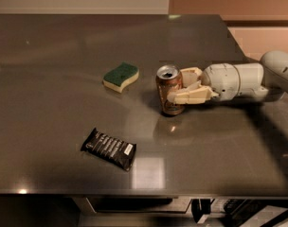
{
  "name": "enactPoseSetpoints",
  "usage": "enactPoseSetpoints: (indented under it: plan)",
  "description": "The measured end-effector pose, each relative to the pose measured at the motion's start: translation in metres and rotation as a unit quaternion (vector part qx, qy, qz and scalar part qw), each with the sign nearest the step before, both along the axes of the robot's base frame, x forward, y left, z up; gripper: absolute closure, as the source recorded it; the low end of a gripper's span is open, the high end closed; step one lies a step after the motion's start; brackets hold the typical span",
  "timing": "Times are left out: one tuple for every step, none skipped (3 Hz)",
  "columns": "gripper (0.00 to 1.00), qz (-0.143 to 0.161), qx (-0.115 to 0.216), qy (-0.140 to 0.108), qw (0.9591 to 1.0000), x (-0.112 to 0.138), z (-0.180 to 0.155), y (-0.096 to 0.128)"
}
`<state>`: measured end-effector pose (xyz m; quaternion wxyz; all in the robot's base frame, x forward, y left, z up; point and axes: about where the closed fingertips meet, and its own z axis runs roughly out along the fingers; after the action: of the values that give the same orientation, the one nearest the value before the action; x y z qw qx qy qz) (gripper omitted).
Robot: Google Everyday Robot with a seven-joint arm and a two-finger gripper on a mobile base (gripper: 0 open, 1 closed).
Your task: Place orange can upright
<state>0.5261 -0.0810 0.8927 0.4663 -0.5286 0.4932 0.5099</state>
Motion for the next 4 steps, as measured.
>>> enactPoseSetpoints:
  plan:
    - [0.6, -0.004, 0.003, 0.001, 1.0, 0.0002, -0.0039, 0.0025]
    - [0.36, -0.011, 0.008, 0.002, 0.9999, 0.0007, -0.0077, 0.0025]
    - [0.13, -0.008, 0.008, 0.002, 0.9999, 0.0007, -0.0069, 0.005]
    - [0.0, -0.007, 0.008, 0.002, 0.9999, 0.0007, -0.0063, 0.0075]
